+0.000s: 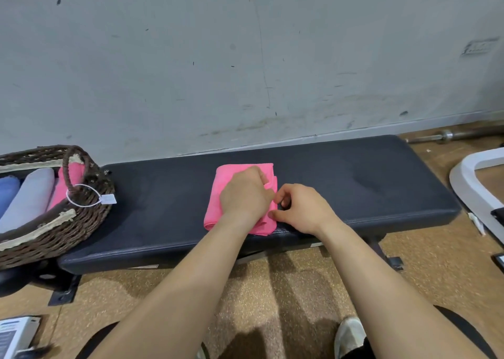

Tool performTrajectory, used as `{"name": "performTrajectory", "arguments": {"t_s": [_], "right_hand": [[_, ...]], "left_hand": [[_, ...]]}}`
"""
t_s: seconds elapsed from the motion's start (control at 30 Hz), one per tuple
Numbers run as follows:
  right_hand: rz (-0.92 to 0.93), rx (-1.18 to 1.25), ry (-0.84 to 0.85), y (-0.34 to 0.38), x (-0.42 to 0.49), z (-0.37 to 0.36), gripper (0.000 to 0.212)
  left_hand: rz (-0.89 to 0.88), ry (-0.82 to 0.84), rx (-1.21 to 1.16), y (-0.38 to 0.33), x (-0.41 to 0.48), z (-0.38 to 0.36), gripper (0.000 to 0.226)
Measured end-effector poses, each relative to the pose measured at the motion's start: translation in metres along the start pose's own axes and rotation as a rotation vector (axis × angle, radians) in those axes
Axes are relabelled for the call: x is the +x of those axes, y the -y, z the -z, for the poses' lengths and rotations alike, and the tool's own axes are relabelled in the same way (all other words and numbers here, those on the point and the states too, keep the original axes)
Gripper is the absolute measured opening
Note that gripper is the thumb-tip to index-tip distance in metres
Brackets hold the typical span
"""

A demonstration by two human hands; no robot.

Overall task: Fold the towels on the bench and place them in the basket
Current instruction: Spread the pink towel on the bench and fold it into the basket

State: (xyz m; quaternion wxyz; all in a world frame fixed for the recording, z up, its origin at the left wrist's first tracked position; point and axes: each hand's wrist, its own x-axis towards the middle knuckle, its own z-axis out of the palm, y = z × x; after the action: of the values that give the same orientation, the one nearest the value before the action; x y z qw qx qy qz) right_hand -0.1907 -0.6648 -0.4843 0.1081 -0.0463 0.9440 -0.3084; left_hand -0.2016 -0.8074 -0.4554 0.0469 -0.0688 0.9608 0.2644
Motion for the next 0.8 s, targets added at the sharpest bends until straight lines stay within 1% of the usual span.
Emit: {"name": "performTrajectory", "arguments": {"t_s": [0.07, 0.1, 0.13, 0.17, 0.2, 0.27, 0.33, 0.37, 0.4, 0.47, 0.53, 0.63, 0.7, 0.8], "right_hand": [[-0.02, -0.029, 0.014, -0.001, 0.0, 0.004, 0.024], [-0.031, -0.054, 0.011, -0.002, 0.0, 0.006, 0.02], [-0.043, -0.08, -0.012, -0.002, 0.0, 0.009, 0.011], [-0.053, -0.087, -0.052, -0.001, 0.0, 0.011, 0.006], [-0.058, -0.077, -0.118, 0.0, 0.0, 0.012, 0.015], [-0.016, -0.023, -0.269, 0.007, 0.0, 0.011, 0.024], [0.121, -0.034, -0.381, 0.019, 0.0, 0.005, 0.03], [0.205, -0.067, -0.388, 0.024, -0.001, 0.001, 0.035], [0.275, -0.106, -0.353, 0.03, 0.0, -0.005, 0.042], [0.346, -0.196, -0.216, 0.037, 0.002, -0.017, 0.055], [0.329, -0.281, -0.077, 0.037, 0.006, -0.026, 0.064], [0.24, -0.365, 0.063, 0.026, 0.009, -0.03, 0.069], [0.213, -0.395, 0.098, 0.017, 0.01, -0.032, 0.071], [0.205, -0.373, 0.111, 0.009, 0.009, -0.037, 0.074]], "left_hand": [[-0.013, 0.03, 0.04, -0.003, -0.003, -0.003, 0.02], [-0.016, 0.046, 0.042, -0.004, -0.004, -0.004, 0.02], [-0.024, 0.053, 0.018, -0.002, -0.005, -0.002, 0.018], [-0.04, 0.043, -0.034, 0.001, -0.006, 0.001, 0.014], [-0.073, 0.007, -0.103, 0.006, -0.007, 0.006, 0.012], [-0.176, -0.159, -0.182, 0.018, -0.007, 0.017, 0.014], [-0.287, -0.302, -0.126, 0.034, -0.004, 0.022, 0.019], [-0.338, -0.317, -0.068, 0.042, 0.0, 0.021, 0.023], [-0.384, -0.295, -0.005, 0.05, 0.004, 0.018, 0.028], [-0.44, -0.178, 0.114, 0.064, 0.013, 0.01, 0.038], [-0.452, -0.053, 0.253, 0.073, 0.018, 0.006, 0.047], [-0.469, 0.048, 0.431, 0.08, 0.023, 0.003, 0.053], [-0.477, 0.084, 0.445, 0.083, 0.023, 0.001, 0.056], [-0.462, 0.147, 0.369, 0.089, 0.025, -0.003, 0.059]]}}
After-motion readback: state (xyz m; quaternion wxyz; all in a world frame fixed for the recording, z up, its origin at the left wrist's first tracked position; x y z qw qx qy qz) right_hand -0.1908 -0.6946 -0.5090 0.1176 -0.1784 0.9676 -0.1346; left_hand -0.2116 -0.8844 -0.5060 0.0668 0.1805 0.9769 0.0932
